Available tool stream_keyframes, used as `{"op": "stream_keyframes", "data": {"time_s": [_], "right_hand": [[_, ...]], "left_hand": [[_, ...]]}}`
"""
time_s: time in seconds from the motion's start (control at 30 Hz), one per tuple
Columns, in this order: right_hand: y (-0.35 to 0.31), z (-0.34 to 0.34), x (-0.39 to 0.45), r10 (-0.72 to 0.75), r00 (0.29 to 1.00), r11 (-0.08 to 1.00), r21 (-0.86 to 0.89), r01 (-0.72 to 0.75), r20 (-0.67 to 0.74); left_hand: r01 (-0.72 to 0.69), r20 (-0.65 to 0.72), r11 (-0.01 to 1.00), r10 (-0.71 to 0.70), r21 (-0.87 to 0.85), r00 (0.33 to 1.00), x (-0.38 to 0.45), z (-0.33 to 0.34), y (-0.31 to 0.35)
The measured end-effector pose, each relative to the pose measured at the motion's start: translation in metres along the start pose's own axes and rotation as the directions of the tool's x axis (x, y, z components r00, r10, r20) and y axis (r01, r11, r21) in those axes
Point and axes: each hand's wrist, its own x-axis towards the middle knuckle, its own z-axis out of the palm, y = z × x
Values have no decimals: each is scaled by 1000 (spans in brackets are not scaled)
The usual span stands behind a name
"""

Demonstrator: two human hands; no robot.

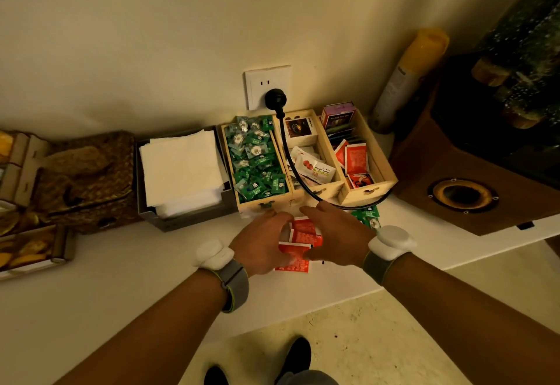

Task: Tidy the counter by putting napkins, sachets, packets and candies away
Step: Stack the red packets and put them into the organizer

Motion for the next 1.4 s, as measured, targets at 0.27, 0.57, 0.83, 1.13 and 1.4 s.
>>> {"op": "stream_keyframes", "data": {"time_s": [0.27,0.57,0.83,1.13,1.4], "right_hand": [[-4,5,3,-14,1000,999,-30,14,21],[-10,8,1,-13,998,981,193,2,59],[-19,4,-12,-70,995,937,337,92,-75],[-25,12,-13,-29,990,969,241,62,-138],[-22,18,-12,-8,987,954,296,56,-159]], "left_hand": [[60,-15,998,-61,-17,998,-4,9,-5],[59,-5,993,-60,-99,998,-12,7,0],[-8,-49,973,-4,-232,999,-24,3,-2],[-68,-136,991,52,-116,989,-23,-4,-9],[-73,-108,988,58,-135,992,-18,2,-9]]}}
